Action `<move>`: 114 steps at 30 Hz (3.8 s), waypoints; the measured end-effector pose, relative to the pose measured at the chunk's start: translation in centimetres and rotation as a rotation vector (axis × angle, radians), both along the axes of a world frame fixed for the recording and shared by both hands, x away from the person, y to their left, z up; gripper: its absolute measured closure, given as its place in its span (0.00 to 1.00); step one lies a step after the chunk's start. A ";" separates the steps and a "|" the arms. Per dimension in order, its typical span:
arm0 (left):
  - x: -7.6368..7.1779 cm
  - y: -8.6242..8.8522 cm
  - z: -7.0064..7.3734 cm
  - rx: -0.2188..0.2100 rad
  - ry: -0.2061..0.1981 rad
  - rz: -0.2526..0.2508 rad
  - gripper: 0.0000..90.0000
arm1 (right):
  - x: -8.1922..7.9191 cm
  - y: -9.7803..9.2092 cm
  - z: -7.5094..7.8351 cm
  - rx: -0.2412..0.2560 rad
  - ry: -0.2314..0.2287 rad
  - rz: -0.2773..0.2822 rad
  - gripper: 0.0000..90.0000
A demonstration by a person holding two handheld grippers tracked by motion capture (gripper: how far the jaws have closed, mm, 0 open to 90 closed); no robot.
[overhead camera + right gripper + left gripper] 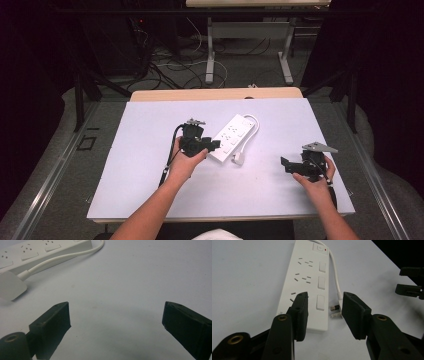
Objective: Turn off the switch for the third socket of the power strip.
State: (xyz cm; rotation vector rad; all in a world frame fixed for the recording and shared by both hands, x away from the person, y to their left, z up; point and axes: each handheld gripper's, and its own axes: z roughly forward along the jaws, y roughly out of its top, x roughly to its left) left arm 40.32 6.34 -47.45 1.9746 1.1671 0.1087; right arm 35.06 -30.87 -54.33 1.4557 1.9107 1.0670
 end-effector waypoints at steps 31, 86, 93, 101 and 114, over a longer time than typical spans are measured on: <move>2.9 -3.6 -2.1 0.117 0.097 -0.049 0.76 | 0.1 0.0 -0.2 0.006 0.021 0.011 0.10; 3.7 -5.3 -4.1 0.240 0.123 -0.062 0.97 | 0.2 -0.2 -0.2 0.005 0.024 0.022 0.16; 3.7 -5.3 -4.1 0.238 0.126 -0.061 0.98 | 0.2 -0.2 -0.3 0.007 0.027 0.021 0.16; 3.7 -5.4 -4.3 0.251 0.119 -0.062 1.00 | 0.2 -0.1 -0.3 0.008 0.026 0.023 0.16; 3.6 -5.4 -4.3 0.259 0.111 -0.058 1.00 | 0.2 -0.2 -0.3 0.009 0.026 0.023 0.16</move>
